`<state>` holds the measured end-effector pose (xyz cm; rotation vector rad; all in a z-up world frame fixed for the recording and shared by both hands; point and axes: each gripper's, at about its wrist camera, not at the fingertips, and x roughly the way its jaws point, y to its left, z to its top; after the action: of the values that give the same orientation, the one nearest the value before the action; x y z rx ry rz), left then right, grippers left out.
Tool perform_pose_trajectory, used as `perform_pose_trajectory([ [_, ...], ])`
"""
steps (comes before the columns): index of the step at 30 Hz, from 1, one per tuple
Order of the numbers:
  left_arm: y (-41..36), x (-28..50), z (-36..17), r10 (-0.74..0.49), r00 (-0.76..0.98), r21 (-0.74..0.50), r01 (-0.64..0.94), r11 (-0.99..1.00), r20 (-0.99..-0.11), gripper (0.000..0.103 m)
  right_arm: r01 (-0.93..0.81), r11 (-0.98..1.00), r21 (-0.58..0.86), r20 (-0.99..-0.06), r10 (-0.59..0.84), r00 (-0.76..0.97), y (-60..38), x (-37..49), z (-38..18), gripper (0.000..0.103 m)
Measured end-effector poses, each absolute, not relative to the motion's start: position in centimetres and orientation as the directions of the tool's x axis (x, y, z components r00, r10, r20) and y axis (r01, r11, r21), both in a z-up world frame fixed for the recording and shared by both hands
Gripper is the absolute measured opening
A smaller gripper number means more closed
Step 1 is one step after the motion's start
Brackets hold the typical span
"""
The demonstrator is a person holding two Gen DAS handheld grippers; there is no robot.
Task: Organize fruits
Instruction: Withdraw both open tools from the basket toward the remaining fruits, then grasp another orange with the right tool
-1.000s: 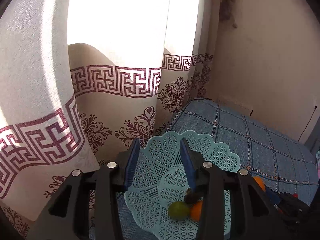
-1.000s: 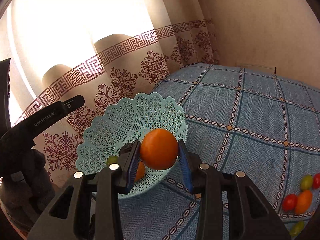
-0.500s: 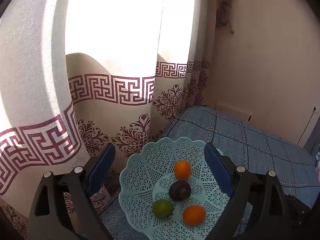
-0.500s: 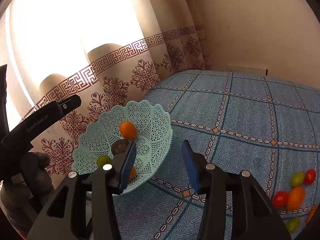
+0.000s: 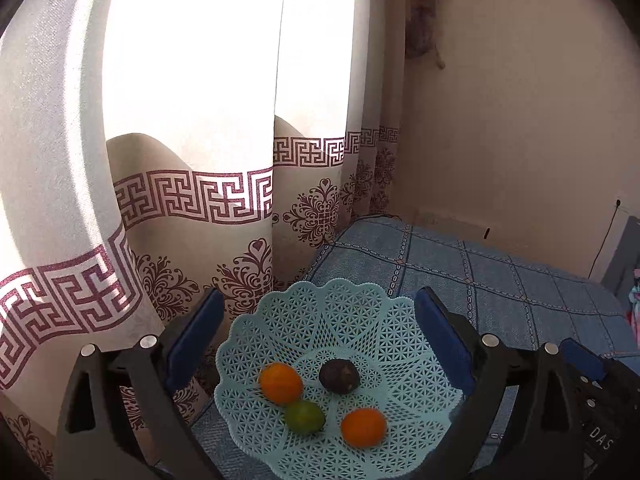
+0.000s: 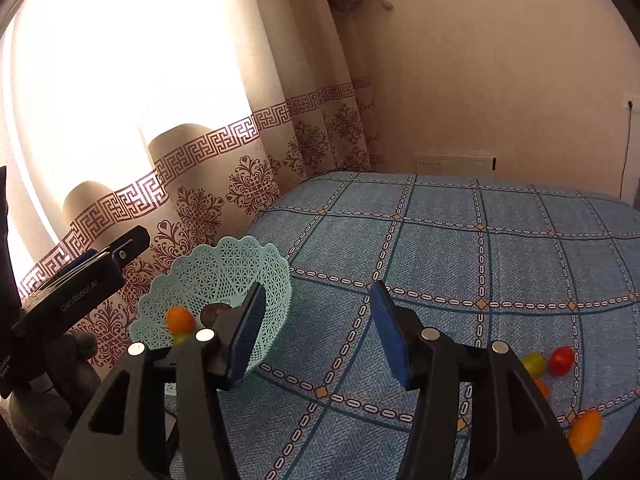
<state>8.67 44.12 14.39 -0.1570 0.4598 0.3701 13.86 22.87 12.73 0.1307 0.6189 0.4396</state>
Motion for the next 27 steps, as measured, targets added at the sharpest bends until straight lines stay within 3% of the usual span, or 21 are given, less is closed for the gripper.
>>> perform_pose_trajectory([
  [14, 41.3, 8.0, 15.2, 0.246, 0.863, -0.066, -0.305, 0.950, -0.442, 0.097, -0.201, 0.969, 0.141, -0.577, 0.246, 0.779, 13.0, 11.6, 11.5, 0.055],
  [27, 35.3, 8.7, 13.7, 0.137, 0.864, -0.006, -0.160, 0.987, -0.484, 0.097, -0.031, 0.981, 0.192, -0.630, 0.147, 0.763, 3.8, 10.8, 7.8, 0.055],
])
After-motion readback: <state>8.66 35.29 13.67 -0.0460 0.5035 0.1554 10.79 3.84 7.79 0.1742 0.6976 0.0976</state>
